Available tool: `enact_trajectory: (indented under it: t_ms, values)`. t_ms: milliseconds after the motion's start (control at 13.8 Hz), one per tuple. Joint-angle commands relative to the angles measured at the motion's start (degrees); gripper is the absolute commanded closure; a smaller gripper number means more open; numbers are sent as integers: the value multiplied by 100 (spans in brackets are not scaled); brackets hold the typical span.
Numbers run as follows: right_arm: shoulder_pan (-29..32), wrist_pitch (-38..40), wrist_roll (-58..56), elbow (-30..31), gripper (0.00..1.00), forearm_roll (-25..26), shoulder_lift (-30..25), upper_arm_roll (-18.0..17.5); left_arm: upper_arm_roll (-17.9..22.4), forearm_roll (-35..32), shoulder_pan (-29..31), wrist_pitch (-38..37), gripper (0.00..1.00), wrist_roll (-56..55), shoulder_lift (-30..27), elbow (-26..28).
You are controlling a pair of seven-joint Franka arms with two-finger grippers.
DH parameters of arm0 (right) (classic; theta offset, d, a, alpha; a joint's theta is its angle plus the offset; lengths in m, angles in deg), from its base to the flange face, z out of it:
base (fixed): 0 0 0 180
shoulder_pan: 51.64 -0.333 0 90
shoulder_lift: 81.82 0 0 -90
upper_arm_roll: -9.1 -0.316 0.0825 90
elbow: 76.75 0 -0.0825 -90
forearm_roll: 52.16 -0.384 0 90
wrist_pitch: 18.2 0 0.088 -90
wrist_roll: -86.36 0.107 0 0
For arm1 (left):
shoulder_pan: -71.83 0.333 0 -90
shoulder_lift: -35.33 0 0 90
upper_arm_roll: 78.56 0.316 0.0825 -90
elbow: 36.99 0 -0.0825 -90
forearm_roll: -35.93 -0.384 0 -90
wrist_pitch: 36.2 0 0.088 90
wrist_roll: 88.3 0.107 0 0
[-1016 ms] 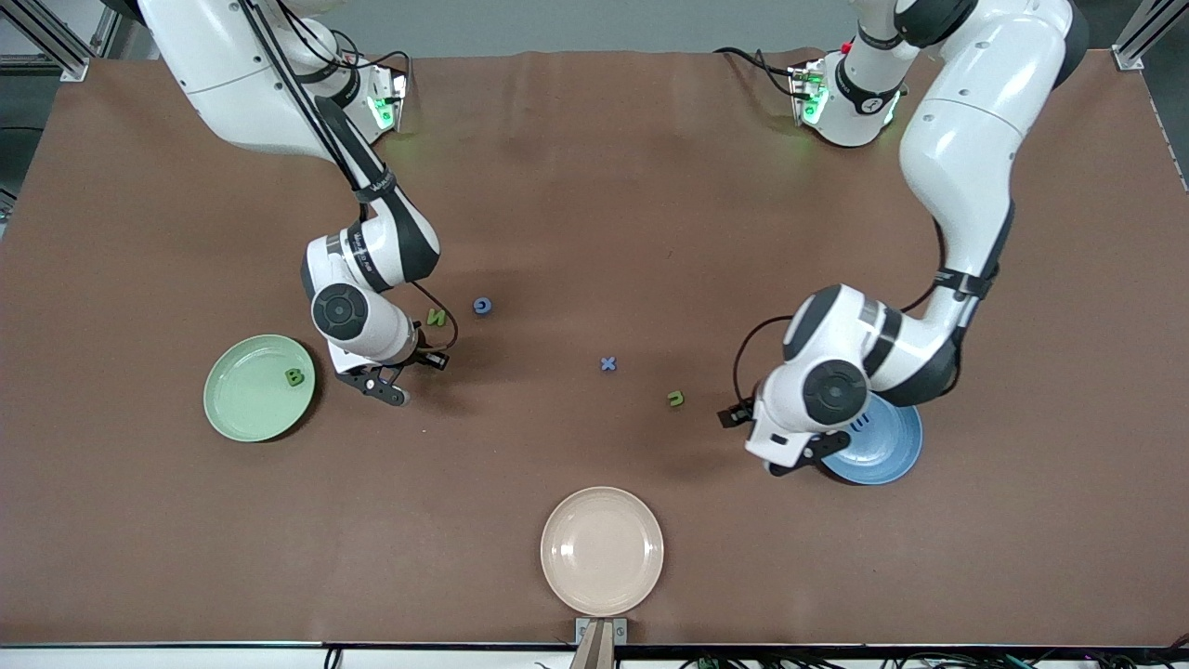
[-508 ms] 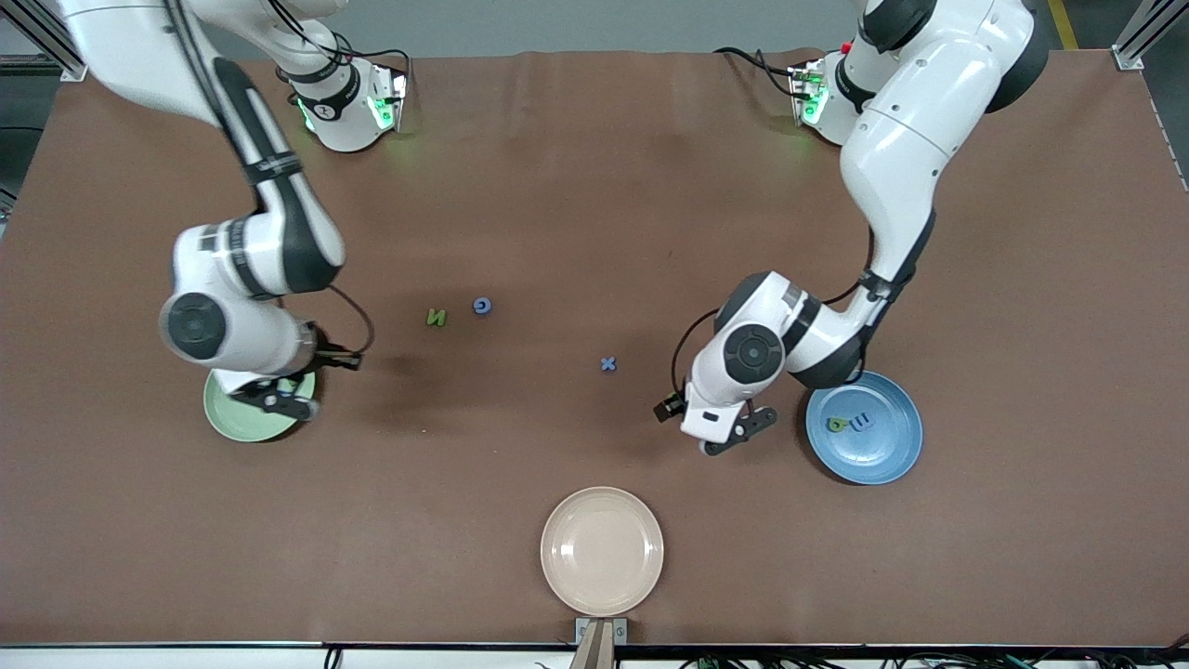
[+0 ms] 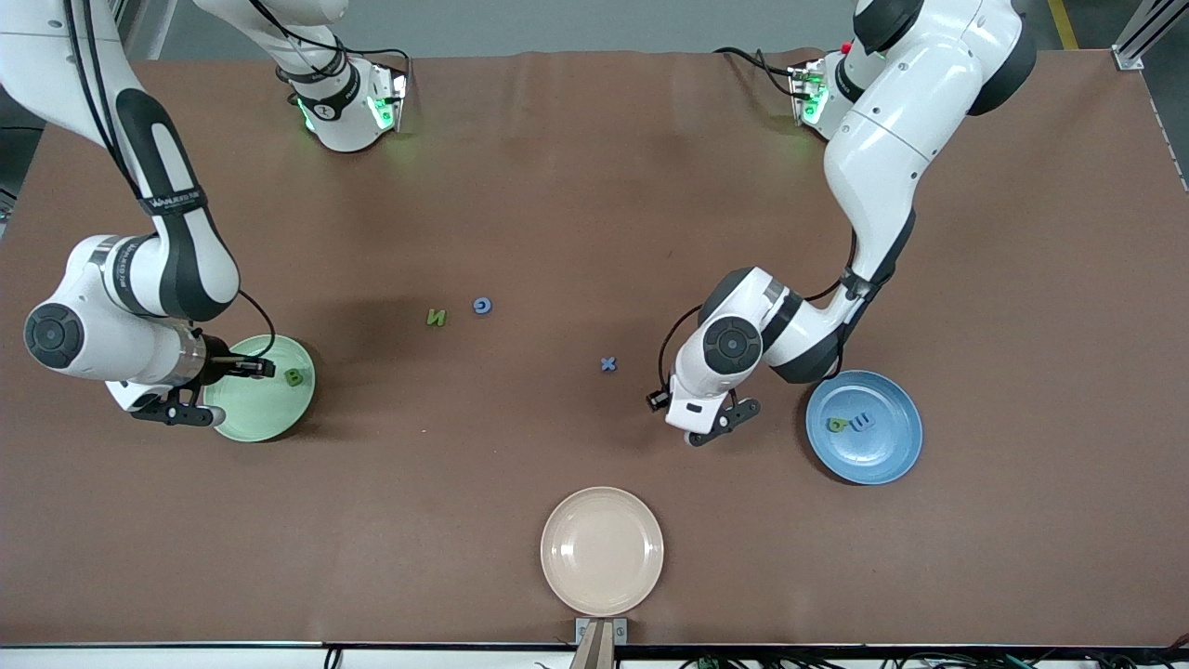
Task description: Sort upper and lower case letters into plates
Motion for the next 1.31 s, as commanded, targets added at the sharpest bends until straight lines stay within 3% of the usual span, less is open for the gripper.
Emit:
enact_trajectory:
  t_ms: [0, 145, 363, 435, 508, 581, 798, 1016, 1234]
  values:
    - [282, -349, -334, 117, 72, 75, 257, -112, 17, -43, -12, 87, 39, -60, 47, 16]
    - [291, -857, -352, 467, 72, 75, 293, -121, 17, -52, 32, 87, 48, -43, 56, 16]
    - [282, -948, -352, 583, 68, 66, 284, -121, 17, -52, 6, 87, 57, -69, 56, 16]
    - [273, -922, -352, 583, 49, 66, 275, -121, 17, -52, 32, 87, 75, -52, 56, 16]
    - [265, -904, -352, 583, 8, 66, 249, -121, 17, -17, 67, 87, 88, -78, 56, -2]
    - [247, -738, -344, 557, 0, 66, 188, -130, 26, 10, 67, 87, 99, -78, 47, -19]
    - [-50, 183, -64, 381, 0, 66, -277, -165, 35, 1, 216, 52, 100, -87, -75, -46]
    - [-823, 528, 1480, 416, 0, 66, -612, -165, 96, -78, 724, -106, 100, 62, -278, -204]
    - [-1483, 494, 2528, 477, 0, 66, -630, -165, 96, -78, 1208, -588, 100, 1122, -558, -186]
